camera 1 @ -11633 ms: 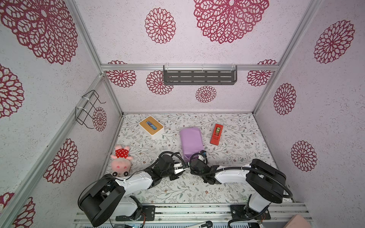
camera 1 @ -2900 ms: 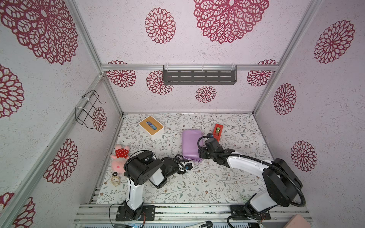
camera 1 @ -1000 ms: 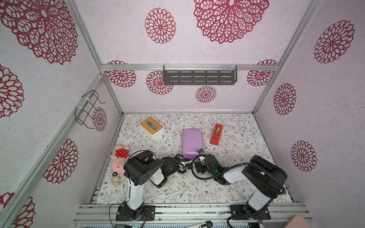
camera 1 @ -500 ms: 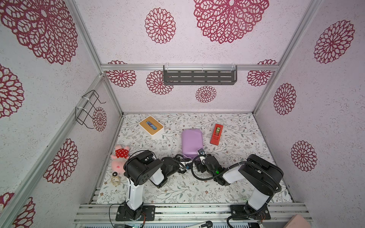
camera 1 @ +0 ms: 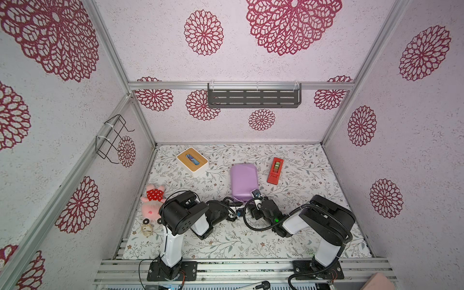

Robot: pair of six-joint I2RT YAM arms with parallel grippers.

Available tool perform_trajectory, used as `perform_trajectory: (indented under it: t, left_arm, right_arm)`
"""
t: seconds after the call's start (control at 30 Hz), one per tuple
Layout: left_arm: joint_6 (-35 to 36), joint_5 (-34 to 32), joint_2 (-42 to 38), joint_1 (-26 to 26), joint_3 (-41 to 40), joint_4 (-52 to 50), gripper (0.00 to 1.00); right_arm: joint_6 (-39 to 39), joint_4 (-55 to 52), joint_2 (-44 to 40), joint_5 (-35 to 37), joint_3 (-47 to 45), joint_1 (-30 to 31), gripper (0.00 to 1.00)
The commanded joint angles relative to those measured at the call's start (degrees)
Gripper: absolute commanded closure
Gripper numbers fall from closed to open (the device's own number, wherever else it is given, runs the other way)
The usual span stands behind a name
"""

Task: Wrap a gift box in wrapping paper
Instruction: Fifth fold the wrapping paper around the gift box.

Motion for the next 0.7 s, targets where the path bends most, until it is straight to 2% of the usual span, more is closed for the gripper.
perform_trajectory:
  t: [0.0,0.6,0.67]
  left_arm:
    - [0.3,-0.1,0.5,-1.0,0.1,2.6,0.89]
    - [-0.4,-1.9,-0.5,-1.7,-2.0,5.5,0.53]
    - [-0.3,-1.9,-3.0,-1.7,-2.7,5.5,0.5]
  right_arm:
    - [0.9,3.2,0.6,0.9,-0.5,-0.6,0.3]
    - [3.1,6.9,2.2,0.0,-1.6,-1.5,0.34]
    - [3.2,7.1,2.1,-0.1,-1.7,-1.6,0.35]
